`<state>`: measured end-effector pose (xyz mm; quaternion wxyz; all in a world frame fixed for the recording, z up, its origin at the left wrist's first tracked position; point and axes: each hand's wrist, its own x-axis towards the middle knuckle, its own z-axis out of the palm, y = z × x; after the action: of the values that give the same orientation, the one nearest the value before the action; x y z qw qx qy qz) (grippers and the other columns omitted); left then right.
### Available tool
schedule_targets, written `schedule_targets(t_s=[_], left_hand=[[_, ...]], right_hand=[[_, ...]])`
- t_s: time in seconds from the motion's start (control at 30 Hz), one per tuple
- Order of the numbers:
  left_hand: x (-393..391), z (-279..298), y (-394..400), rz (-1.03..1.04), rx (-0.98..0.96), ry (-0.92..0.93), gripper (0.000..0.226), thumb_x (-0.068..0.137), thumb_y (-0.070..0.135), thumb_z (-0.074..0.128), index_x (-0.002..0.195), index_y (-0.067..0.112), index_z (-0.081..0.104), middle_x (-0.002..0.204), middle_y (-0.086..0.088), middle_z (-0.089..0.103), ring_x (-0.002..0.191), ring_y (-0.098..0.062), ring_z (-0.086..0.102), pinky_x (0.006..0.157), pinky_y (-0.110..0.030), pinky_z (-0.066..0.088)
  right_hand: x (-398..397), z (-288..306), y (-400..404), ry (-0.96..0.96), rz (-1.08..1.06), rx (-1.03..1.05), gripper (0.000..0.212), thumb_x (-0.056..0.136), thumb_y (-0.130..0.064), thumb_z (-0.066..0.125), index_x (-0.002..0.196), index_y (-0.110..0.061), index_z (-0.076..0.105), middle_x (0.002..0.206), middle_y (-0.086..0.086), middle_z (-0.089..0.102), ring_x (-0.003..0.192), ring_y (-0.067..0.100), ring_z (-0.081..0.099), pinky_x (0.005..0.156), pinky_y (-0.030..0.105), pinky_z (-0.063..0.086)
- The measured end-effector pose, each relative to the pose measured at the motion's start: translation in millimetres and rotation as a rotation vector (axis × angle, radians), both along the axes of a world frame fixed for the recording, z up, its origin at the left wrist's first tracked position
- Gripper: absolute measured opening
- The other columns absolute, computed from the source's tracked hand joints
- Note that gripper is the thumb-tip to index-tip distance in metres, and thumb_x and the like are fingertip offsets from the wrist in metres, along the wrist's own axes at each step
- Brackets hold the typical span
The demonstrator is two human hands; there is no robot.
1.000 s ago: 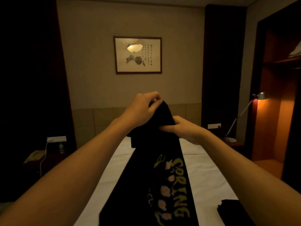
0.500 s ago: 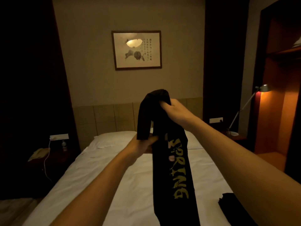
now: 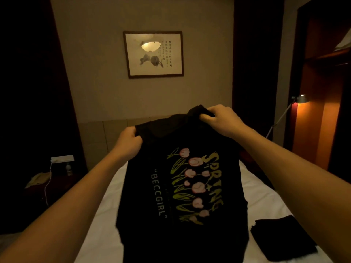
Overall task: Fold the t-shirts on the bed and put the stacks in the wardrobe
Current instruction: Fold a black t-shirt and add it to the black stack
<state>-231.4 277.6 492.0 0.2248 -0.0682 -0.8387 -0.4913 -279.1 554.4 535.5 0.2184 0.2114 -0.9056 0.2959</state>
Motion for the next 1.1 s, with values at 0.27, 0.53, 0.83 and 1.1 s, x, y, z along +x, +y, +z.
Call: schedule_targets(t_s=[0.27, 0.53, 0.83, 1.1], left_hand=[[-38.5, -54.8, 2.2, -0.159, 0.001, -0.255, 0.045, 0.092, 0.044, 0.063, 0.131, 0.023, 0.057, 0.141, -0.012, 0.054, 0.137, -0.034, 0.044, 0.111, -0.043, 0.04], [2.9, -26.5, 59.9, -0.398, 0.521, -0.04, 0.014, 0.1, 0.025, 0.049, 0.101, 0.02, 0.062, 0.092, 0.003, 0.07, 0.088, -0.02, 0.063, 0.069, -0.024, 0.056], [-6.4, -32.8, 44.3, -0.454, 0.801, -0.092, 0.021, 0.096, 0.013, 0.047, 0.108, 0.01, 0.064, 0.11, -0.01, 0.067, 0.102, -0.023, 0.062, 0.087, -0.032, 0.054], [2.5, -62.8, -2.5, -0.252, 0.29, -0.341, 0.019, 0.092, 0.023, 0.068, 0.11, 0.02, 0.063, 0.115, -0.008, 0.067, 0.09, -0.013, 0.068, 0.073, -0.025, 0.055]], right_hand=[[11.5, 5.1, -44.6, 0.021, 0.183, -0.112, 0.02, 0.093, -0.032, 0.065, 0.089, -0.012, 0.066, 0.082, 0.001, 0.066, 0.077, 0.016, 0.063, 0.06, 0.028, 0.043], [15.3, -8.0, -61.7, -0.288, 0.477, -0.663, 0.045, 0.087, -0.048, 0.069, 0.121, -0.02, 0.058, 0.113, 0.0, 0.064, 0.103, 0.014, 0.063, 0.077, 0.027, 0.052], [3.8, -120.5, -43.9, -0.803, 0.492, -0.164, 0.035, 0.095, -0.033, 0.063, 0.126, -0.018, 0.059, 0.12, 0.006, 0.069, 0.109, 0.024, 0.066, 0.097, 0.046, 0.053], [-4.0, -59.0, -21.2, -0.535, 0.428, -0.043, 0.022, 0.101, -0.022, 0.052, 0.112, -0.011, 0.067, 0.097, 0.009, 0.072, 0.089, 0.023, 0.071, 0.068, 0.032, 0.058]])
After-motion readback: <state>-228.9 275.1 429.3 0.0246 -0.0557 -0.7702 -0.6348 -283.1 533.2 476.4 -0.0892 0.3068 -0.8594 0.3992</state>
